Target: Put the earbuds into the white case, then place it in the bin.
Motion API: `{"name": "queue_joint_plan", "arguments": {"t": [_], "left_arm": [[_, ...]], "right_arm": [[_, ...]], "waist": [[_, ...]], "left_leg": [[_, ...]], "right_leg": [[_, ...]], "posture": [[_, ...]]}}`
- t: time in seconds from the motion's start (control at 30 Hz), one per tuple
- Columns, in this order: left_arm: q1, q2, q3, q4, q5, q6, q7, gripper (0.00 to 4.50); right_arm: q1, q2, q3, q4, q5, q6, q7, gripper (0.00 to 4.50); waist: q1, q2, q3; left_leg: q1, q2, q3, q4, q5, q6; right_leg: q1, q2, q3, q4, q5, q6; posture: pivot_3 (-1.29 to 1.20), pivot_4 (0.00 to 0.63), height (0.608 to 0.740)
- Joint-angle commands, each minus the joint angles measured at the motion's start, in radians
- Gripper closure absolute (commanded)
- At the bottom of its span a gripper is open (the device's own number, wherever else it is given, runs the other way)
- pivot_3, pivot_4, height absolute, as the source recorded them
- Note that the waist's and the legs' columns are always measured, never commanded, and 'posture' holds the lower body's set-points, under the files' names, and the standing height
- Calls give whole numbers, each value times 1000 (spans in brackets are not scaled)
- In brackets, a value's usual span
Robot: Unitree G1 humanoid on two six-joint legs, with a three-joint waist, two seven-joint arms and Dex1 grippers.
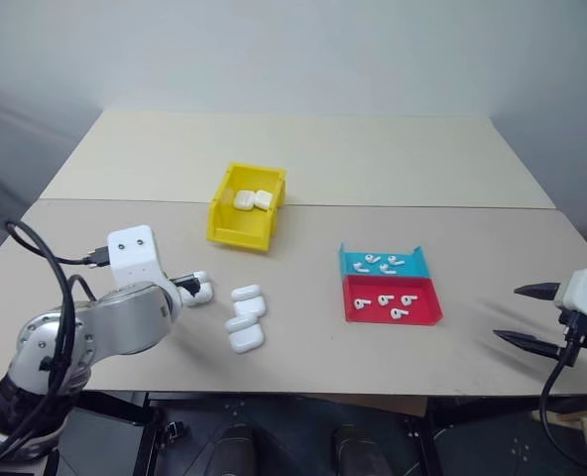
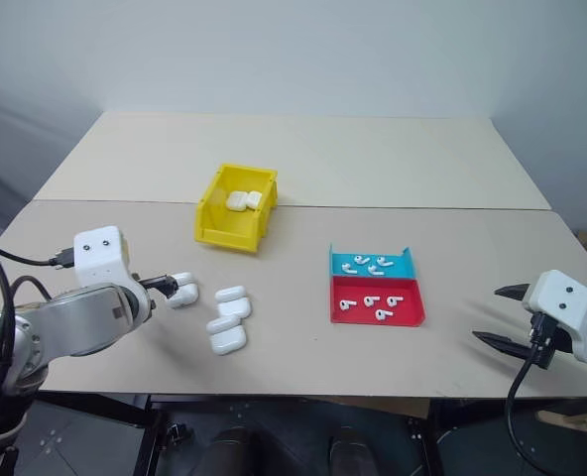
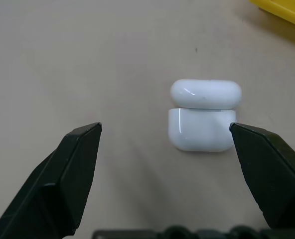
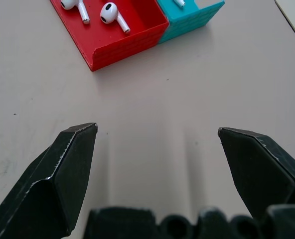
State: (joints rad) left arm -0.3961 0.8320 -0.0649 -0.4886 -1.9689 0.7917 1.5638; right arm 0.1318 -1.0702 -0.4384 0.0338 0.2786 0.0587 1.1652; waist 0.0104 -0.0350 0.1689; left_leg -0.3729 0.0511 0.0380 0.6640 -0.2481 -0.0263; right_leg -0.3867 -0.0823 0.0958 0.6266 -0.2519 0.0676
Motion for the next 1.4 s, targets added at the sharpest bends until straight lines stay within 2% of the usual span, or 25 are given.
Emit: {"name": "queue_joint_plan", "arguments": {"t": [0.03,0.53,0.9,1.07,1.4], "left_arm": [[-22,-10,3,30,-3,33,5,22],[-120,-77,-49,173,-3,145,-56,22],[-140,-131,-66,246,-3,155,-38,22],[-173,-113,-90,287,-3,167,-40,22],[-192,-149,-101,332,-3,169,-32,22]], "right_arm": [[5,1,-41,-35,12,9,-15,0],[52,14,-76,-73,16,28,-49,0],[68,28,-86,-103,13,49,-68,0],[73,33,-87,-111,12,54,-75,0],[81,39,-91,-124,11,65,-80,0]], "waist": [[-1,0,0],[0,0,0],[1,0,0],[1,0,0],[1,0,0]], "left_leg": [[0,0,0,0,0,0],[-2,0,-2,0,0,0],[-2,0,-2,0,0,0],[-2,0,-3,0,0,-1],[-3,0,-3,0,1,-1]], "right_leg": [[0,0,0,0,0,0],[-1,0,-1,-1,0,0],[-1,0,-1,-1,0,0],[-1,0,-2,-1,0,0],[-1,0,-2,-1,0,1]], "posture": [[0,150,740],[0,150,740],[0,150,740],[0,150,740],[0,150,740]]}}
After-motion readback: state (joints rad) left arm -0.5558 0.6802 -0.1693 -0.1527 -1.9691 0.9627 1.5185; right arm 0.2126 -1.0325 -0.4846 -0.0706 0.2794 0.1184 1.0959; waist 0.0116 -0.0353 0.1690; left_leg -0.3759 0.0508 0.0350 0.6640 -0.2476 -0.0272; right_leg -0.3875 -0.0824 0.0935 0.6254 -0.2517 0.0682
